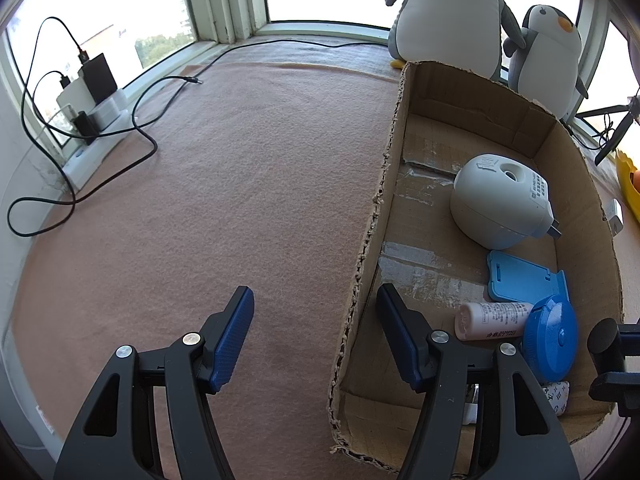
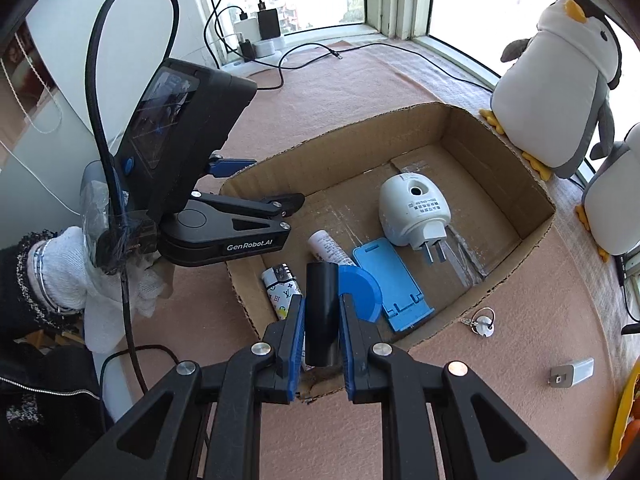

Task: Organize rigid objects
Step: 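Carry the black cylinder into the box and open the right gripper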

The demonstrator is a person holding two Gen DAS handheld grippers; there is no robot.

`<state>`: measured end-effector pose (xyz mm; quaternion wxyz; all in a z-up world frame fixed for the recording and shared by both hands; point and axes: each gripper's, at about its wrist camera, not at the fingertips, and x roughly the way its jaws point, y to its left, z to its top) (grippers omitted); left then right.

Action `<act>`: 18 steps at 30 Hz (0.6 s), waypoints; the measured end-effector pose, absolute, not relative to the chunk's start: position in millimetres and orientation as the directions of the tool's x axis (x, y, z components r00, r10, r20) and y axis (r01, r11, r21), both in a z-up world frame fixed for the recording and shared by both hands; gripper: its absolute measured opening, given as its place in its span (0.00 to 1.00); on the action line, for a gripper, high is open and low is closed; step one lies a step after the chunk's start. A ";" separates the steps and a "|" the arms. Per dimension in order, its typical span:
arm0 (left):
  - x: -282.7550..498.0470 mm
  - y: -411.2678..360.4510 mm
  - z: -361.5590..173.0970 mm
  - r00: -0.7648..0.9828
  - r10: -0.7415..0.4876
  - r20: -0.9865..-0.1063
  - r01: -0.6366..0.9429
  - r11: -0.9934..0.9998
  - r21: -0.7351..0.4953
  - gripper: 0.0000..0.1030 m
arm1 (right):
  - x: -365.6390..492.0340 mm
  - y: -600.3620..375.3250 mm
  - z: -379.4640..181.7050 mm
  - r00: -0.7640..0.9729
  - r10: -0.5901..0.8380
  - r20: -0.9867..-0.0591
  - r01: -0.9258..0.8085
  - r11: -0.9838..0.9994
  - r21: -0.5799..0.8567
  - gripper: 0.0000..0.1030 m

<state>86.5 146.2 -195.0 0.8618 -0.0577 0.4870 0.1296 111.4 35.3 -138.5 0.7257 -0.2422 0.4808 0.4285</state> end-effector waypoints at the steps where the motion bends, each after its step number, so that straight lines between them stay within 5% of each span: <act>1: 86.6 146.2 -195.0 0.492 0.167 -0.854 -0.280 0.960 0.027 0.62 | 110.7 36.4 -140.0 0.166 0.384 -0.909 -0.860 0.507 0.057 0.14; 18: 86.4 146.4 -194.9 0.492 0.167 -0.854 -0.280 0.960 0.026 0.62 | 109.5 44.2 -149.5 0.133 0.359 -0.924 -0.868 0.492 0.066 0.14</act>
